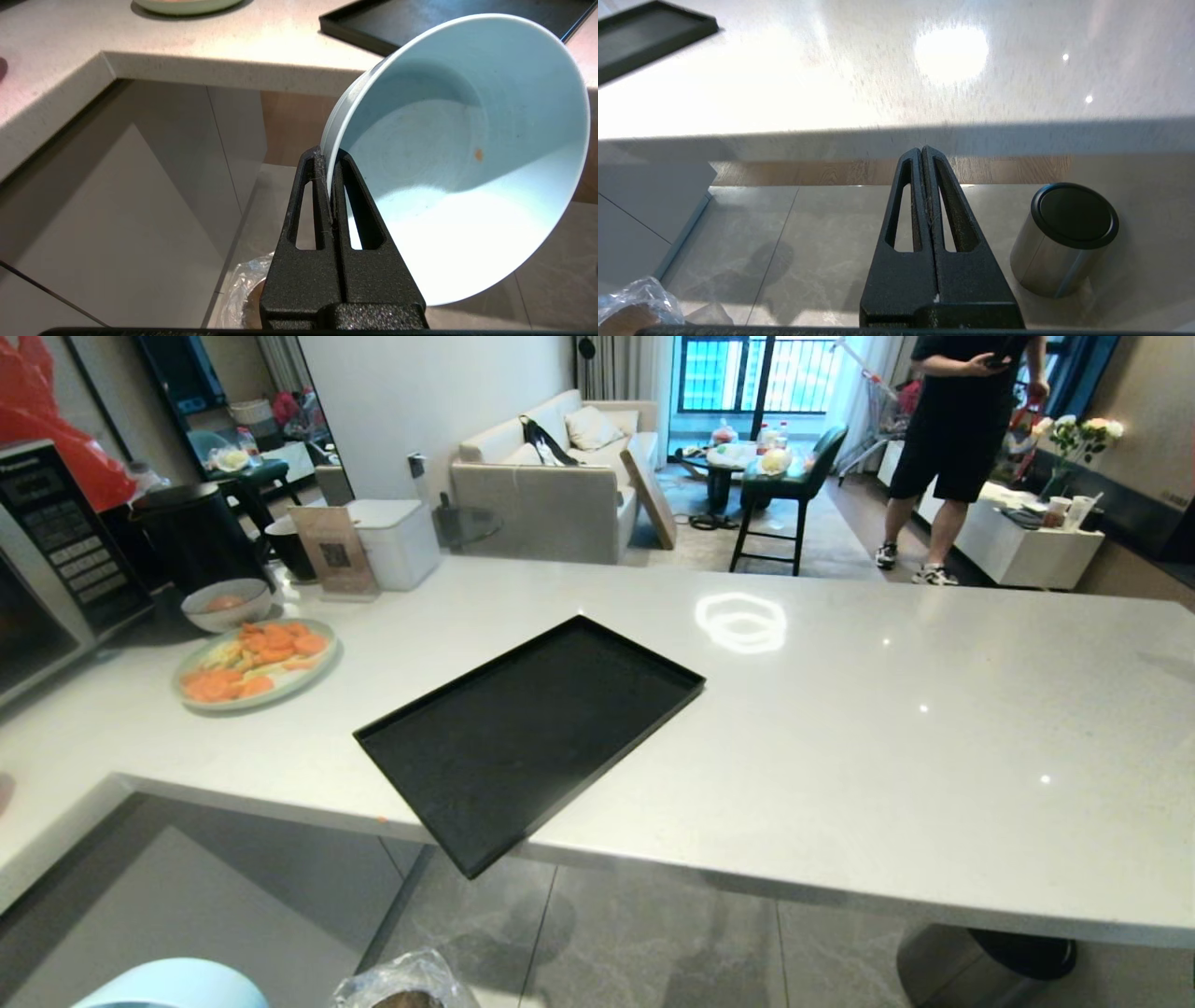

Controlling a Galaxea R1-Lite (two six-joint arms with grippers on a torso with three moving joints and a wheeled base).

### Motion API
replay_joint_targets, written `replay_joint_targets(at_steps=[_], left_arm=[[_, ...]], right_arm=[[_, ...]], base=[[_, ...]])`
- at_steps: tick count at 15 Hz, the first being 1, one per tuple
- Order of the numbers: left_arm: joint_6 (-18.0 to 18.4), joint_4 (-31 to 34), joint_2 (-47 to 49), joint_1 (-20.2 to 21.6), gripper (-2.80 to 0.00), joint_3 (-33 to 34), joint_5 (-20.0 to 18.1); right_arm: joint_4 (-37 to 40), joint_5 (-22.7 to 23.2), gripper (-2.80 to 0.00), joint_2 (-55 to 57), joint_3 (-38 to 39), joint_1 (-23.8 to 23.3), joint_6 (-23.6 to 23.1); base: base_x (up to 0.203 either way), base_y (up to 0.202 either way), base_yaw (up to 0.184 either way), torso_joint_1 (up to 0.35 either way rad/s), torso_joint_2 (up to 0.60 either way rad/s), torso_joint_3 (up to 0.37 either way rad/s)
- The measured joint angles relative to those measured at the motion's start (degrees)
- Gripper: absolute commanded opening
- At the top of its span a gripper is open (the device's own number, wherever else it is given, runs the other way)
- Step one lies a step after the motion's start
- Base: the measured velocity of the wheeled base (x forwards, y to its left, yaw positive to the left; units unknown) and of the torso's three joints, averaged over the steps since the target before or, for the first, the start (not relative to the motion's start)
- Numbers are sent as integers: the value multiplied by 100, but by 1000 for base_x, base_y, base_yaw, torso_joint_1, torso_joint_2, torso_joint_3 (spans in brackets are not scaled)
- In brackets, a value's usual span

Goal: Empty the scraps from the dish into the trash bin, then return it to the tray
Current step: Put the bowl back to the table

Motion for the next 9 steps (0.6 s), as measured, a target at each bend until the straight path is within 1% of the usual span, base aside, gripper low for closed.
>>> replay_joint_targets(at_steps=[4, 6, 9], left_arm=[[2, 0, 0, 0, -280, 0, 0], [2, 0, 0, 0, -280, 0, 5], [0, 0, 0, 2, -280, 0, 0]], right_arm=[[0, 0, -280, 0, 0, 0, -1], [-2, -2, -280, 0, 0, 0, 0], [0, -2, -280, 0, 0, 0, -2]], base=[[0, 0, 0, 224, -595, -376], [0, 0, 0, 193, -505, -300], [0, 0, 0, 26, -66, -39]])
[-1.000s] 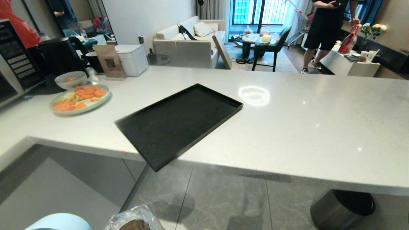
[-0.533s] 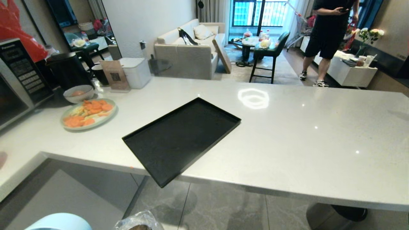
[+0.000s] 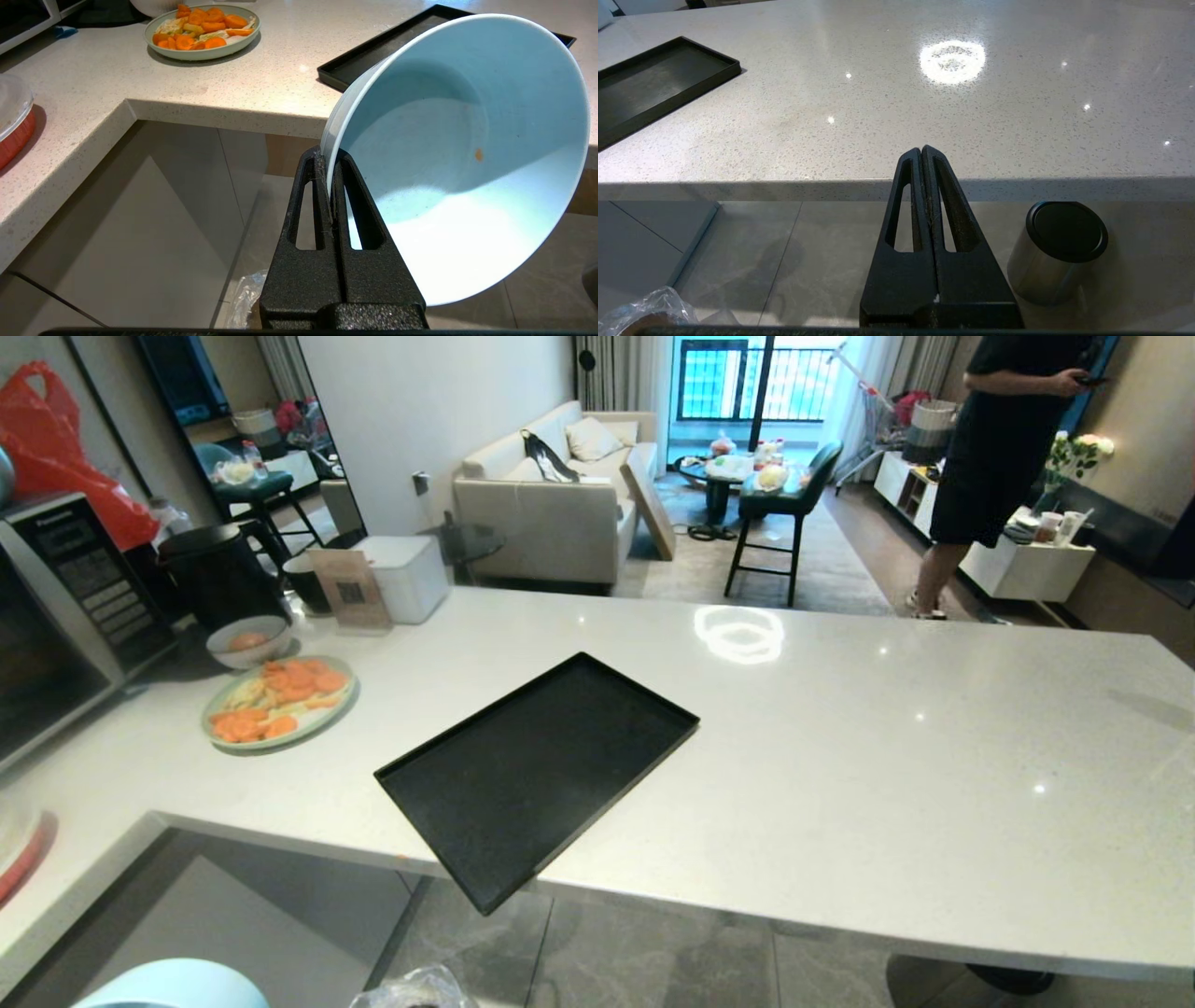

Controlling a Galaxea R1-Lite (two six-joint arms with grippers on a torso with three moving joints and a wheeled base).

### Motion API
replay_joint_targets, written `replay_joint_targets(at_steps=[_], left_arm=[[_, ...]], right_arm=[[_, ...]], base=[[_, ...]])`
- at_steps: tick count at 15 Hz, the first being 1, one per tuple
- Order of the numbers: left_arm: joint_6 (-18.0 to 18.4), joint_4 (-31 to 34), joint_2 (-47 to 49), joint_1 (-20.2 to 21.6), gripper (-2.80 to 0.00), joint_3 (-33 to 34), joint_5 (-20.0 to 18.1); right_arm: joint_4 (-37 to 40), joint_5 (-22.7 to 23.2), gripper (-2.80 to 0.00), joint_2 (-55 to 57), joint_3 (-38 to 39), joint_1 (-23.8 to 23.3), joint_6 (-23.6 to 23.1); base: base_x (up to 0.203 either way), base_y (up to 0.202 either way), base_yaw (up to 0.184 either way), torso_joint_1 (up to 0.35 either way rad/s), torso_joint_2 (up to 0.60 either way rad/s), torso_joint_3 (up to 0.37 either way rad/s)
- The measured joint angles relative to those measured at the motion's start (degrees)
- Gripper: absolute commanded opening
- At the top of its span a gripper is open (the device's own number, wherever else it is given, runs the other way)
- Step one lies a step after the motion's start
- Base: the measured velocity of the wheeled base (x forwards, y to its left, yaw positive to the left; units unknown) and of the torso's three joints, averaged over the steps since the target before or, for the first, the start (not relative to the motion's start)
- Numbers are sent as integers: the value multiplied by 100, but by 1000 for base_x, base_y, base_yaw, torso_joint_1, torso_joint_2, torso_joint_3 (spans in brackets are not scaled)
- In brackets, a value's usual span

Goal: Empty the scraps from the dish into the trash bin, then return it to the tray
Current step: Put the bowl back to the table

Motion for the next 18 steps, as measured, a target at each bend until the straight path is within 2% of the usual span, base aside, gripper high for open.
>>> replay_joint_targets(at_steps=[18], left_arm=[[-68, -6, 0, 2, -280, 0, 5]], right_arm=[[0, 1, -280, 0, 0, 0, 0]], base=[[0, 0, 0, 0, 0, 0]])
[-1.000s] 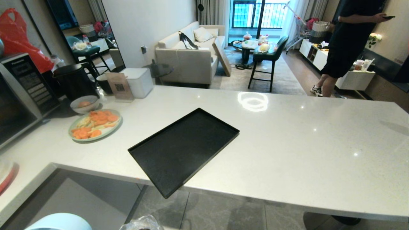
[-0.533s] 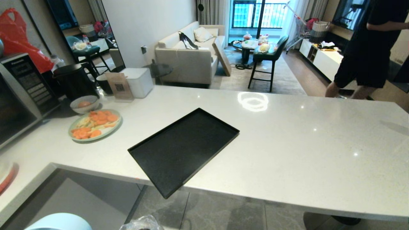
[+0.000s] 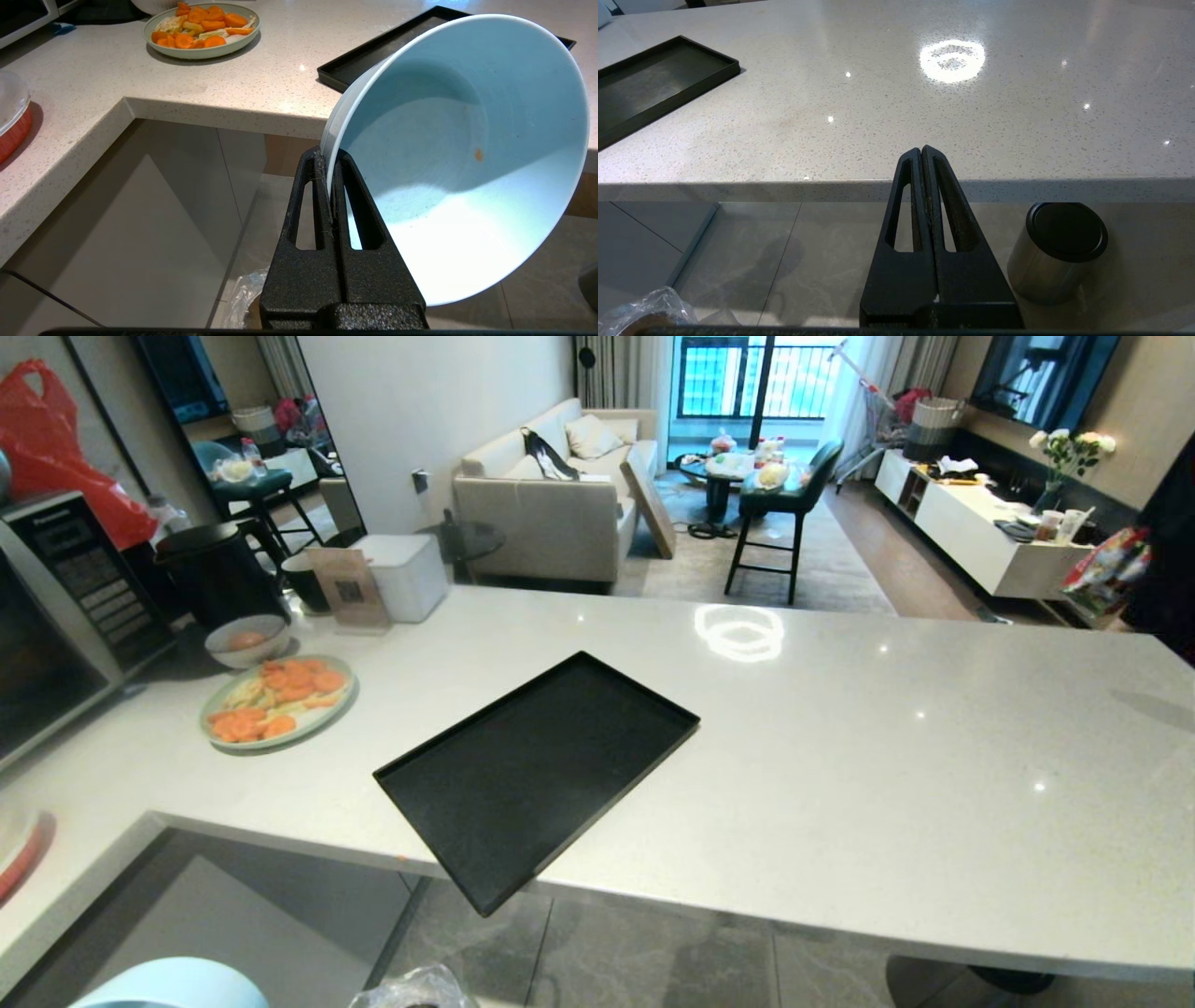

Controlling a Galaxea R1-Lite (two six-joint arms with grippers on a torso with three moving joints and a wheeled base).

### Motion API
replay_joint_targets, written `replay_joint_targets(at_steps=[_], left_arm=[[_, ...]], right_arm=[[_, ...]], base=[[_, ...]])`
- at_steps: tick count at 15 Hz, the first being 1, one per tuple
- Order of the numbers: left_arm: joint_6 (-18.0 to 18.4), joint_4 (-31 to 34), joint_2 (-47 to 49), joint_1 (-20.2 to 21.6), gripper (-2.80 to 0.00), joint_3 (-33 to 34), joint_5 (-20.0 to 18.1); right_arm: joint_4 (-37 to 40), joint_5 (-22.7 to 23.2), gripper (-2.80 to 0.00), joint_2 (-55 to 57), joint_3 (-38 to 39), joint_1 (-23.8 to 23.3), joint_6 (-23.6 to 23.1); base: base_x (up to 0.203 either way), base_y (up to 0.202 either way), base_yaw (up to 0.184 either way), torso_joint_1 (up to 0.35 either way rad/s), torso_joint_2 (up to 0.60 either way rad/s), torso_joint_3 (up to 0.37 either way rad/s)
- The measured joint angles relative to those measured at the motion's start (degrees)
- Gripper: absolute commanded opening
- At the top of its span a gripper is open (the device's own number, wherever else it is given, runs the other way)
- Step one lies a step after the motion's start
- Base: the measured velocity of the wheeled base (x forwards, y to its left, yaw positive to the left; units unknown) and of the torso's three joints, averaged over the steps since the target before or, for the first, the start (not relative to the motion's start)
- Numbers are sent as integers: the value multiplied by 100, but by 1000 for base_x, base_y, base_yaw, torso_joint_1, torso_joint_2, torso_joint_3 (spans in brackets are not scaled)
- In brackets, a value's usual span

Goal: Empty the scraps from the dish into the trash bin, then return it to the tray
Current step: Put the bowl back to the table

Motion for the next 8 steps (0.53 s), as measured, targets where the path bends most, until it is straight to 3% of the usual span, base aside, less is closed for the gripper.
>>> replay_joint_targets(at_steps=[8], left_arm=[[0, 14, 0, -2, -280, -98, -41]], right_arm=[[0, 1, -280, 0, 0, 0, -1]], base=[[0, 0, 0, 0, 0, 0]])
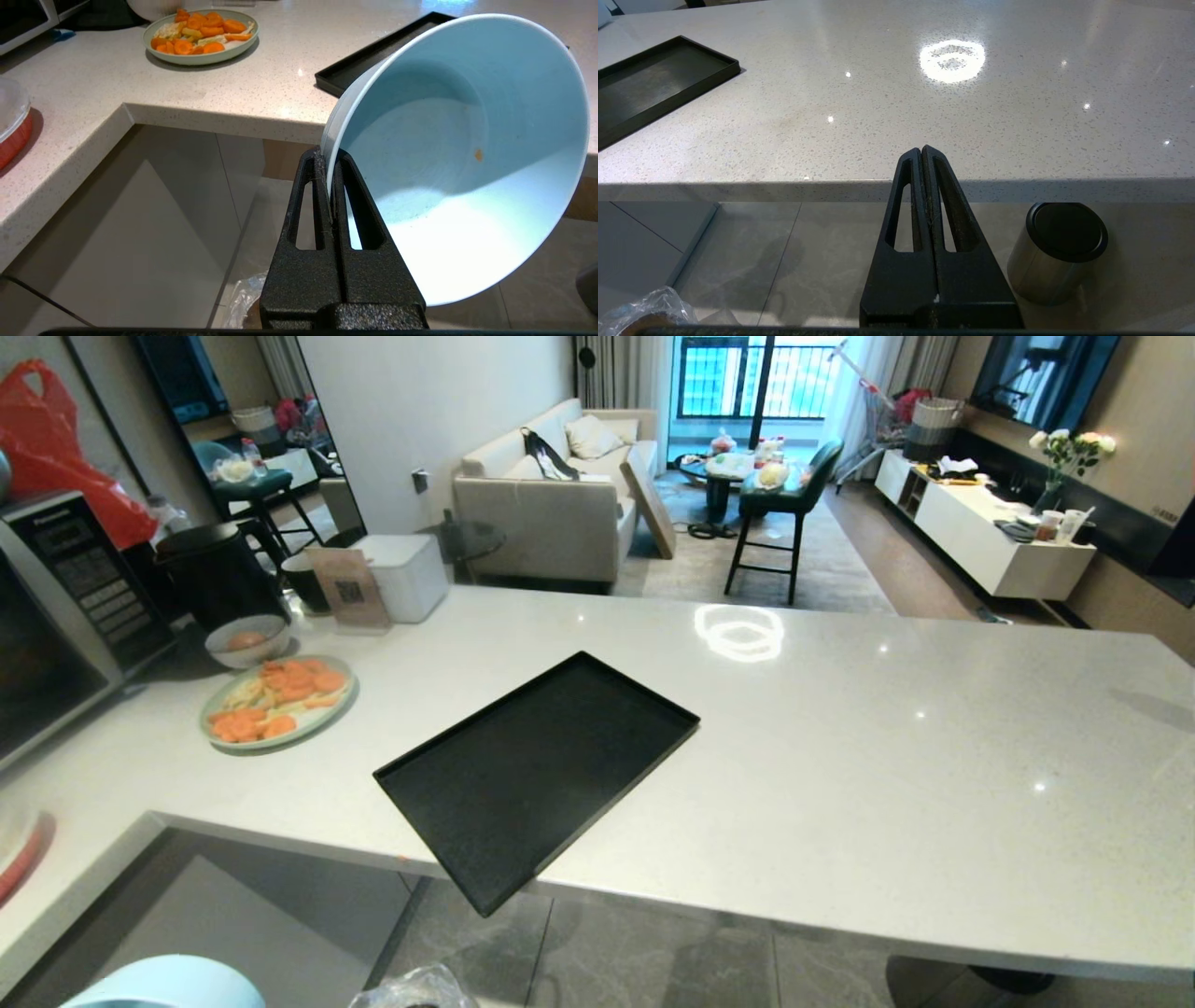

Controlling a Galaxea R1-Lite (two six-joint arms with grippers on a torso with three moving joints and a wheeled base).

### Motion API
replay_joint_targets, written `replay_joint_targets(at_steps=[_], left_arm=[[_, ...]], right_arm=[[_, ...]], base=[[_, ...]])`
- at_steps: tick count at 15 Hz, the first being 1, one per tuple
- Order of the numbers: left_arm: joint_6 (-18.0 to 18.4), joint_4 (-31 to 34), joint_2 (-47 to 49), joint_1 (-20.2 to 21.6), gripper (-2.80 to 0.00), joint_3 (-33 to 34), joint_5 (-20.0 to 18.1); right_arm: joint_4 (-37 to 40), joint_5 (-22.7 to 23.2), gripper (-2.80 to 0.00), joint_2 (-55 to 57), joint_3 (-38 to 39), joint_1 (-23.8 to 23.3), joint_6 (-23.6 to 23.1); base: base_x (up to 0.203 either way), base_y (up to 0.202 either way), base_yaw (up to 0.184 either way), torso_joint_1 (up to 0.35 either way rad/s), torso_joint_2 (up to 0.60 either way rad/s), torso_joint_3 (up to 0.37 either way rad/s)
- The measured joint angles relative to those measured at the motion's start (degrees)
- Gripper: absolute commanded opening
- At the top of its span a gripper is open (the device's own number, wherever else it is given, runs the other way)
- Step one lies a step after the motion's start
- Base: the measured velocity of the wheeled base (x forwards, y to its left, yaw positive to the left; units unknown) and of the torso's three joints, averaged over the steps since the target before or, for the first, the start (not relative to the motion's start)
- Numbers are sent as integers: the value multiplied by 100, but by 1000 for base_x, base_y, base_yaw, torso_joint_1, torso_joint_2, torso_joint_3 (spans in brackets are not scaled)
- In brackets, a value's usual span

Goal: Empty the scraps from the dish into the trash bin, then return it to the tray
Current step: Put the bowl back to the table

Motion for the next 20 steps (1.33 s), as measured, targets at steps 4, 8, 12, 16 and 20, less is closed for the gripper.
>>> replay_joint_targets(at_steps=[4, 8, 12, 16, 20], left_arm=[[-6, 345, 19, 0, -280, -424, -19], [-15, 1356, 129, 0, -280, -965, -9], [-17, 1536, 610, -16, -280, -1205, -5], [-12, 1536, 1660, -171, -280, -1441, -18], [-4, 1512, 3032, -318, -280, -1918, -36]], right_arm=[[0, -2, -280, 0, 0, 0, 1], [-2, 2, -280, 0, 0, 0, 1], [-1, -2, -280, 0, 0, 0, 2], [0, 1, -280, 0, 0, 0, 3], [0, 0, -280, 0, 0, 0, 1]], base=[[0, 0, 0, 0, 0, 0], [0, 0, 0, 0, 0, 0], [0, 0, 0, 0, 0, 0], [0, 0, 0, 0, 0, 0], [0, 0, 0, 0, 0, 0]])
